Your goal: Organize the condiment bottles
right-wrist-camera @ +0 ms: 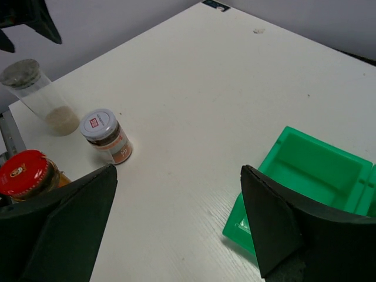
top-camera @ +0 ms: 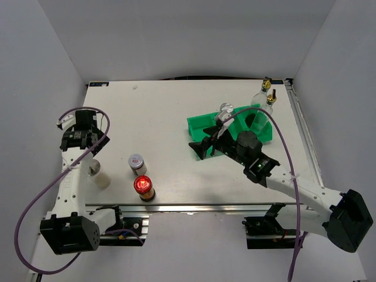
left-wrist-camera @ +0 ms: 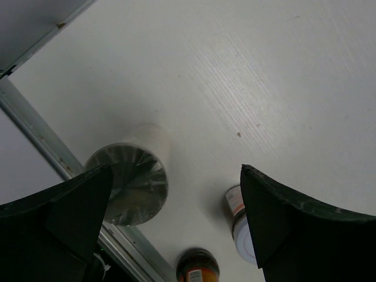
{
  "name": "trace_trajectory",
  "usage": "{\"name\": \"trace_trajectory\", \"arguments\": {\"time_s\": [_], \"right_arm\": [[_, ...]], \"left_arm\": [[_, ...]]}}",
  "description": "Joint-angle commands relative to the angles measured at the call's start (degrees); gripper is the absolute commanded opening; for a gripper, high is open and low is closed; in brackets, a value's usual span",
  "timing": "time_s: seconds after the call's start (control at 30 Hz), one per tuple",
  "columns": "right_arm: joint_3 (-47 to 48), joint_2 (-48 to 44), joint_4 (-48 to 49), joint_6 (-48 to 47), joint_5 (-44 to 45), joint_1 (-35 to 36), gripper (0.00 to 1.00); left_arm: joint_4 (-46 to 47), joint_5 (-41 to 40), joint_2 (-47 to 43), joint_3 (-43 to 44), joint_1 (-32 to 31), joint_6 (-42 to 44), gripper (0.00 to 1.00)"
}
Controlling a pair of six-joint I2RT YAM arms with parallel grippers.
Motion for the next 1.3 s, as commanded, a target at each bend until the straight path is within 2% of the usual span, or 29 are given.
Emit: {"name": "trace_trajectory", "arguments": {"time_s": [0.0,0.13,0.33,0.5,0.77,0.97,1.0,1.1,1.27], "right_arm": [[-0.18,0.00,0.78,1.08,1.66,-0.73,0.90],[0.00,0.62,-0.02,0.99,1.40,-0.90,0.90],[-0.18,1.94,0.33,0.90,-0.36,-1.43,0.89],[0.26,2.91,-0.01,1.17,-1.15,-1.34,0.89],[0.70,3.35,-0.46,1.26,-1.41,-1.43,0.89],[0.88,3.26,-0.98,1.52,-1.33,-1.43,0.89],[0.97,3.26,-1.07,1.52,-1.33,-1.43,0.89],[1.14,3.17,-1.33,1.69,-1.50,-1.43,0.89],[1.23,3.08,-1.77,1.61,-1.68,-1.52,0.89]], "left_arm": [[-5.65,-3.27,-2.77,0.74,0.83,0.53,0.98],[-8.84,-4.79,-2.07,1.02,0.92,0.96,0.98],[-6.56,-4.00,-2.16,-3.11,2.15,2.63,0.98],[-1.37,0.39,-3.13,-7.33,2.68,2.99,0.98],[0.13,-0.13,-2.51,-9.97,2.94,3.42,0.98],[1.71,-0.40,-3.30,-12.08,3.03,3.51,0.82],[2.32,-0.22,-3.30,-12.43,3.03,3.60,0.75],[2.59,-0.31,-3.21,-12.52,2.94,3.78,0.62],[3.55,1.53,-3.39,-11.82,3.03,4.65,0.47]]}}
